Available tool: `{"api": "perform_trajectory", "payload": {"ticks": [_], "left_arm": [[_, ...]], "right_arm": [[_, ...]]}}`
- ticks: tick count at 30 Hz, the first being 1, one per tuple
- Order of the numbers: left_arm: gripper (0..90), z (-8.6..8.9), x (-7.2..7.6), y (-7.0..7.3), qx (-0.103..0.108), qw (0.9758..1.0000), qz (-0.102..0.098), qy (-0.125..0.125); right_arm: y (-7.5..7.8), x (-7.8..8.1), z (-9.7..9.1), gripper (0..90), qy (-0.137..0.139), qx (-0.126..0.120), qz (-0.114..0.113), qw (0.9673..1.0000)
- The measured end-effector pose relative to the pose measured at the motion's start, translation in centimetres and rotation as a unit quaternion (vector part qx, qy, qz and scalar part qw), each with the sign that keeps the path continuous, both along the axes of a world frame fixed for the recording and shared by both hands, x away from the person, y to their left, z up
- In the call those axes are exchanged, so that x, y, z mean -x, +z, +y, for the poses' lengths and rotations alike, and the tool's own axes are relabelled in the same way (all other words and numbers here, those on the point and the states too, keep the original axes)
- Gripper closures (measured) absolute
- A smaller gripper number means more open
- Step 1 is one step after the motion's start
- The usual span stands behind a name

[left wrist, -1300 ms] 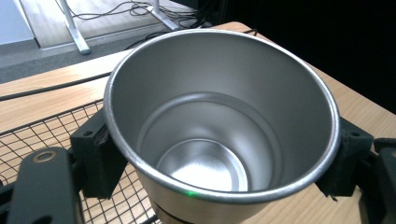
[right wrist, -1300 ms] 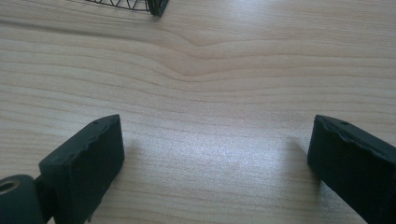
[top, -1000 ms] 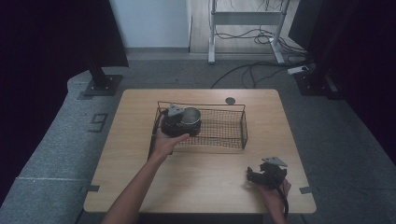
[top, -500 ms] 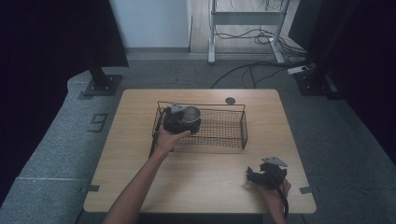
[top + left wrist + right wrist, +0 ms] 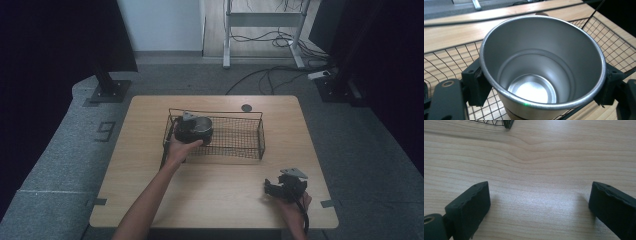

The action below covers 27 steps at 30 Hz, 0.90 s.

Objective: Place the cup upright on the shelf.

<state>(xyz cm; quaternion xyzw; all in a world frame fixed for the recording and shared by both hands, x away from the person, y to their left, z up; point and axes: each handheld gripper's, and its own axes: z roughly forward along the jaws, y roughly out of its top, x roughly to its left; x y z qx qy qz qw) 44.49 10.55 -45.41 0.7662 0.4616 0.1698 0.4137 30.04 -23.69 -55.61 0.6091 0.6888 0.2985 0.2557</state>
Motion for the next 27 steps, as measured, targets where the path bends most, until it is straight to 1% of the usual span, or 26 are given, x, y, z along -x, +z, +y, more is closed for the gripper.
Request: {"api": "perform_trajectory", "payload": {"ticks": [5, 11, 15, 20, 22, 27], "left_arm": [[18.3, -0.3, -0.4, -0.5, 0.0, 1.0, 0.004, 0.0], [18.3, -0.5, -0.9, -1.2, -0.006, 0.9999, 0.012, 0.006], [18.3, -0.5, -1.4, -1.7, -0.002, 0.9997, 0.021, 0.009], [18.2, -0.8, -1.8, -2.4, -0.008, 0.9994, 0.032, 0.01], [18.2, -0.9, -1.8, -2.6, -0.013, 0.9993, 0.034, 0.01], [17.9, -1.2, -2.0, -2.9, -0.018, 0.9989, 0.042, 0.011]], "right_arm": [[0.0, 0.0, 0.0, 3.6, 0.0, 0.0, 0.0, 1.0], [0.0, 0.0, 0.0, 3.7, 0.0, 0.0, 0.0, 1.0], [0.0, 0.0, 0.0, 3.6, 0.0, 0.0, 0.0, 1.0], [0.0, 0.0, 0.0, 3.6, 0.0, 0.0, 0.0, 1.0], [0.0, 0.0, 0.0, 3.6, 0.0, 0.0, 0.0, 1.0], [0.0, 0.0, 0.0, 3.7, 0.0, 0.0, 0.0, 1.0]]}}
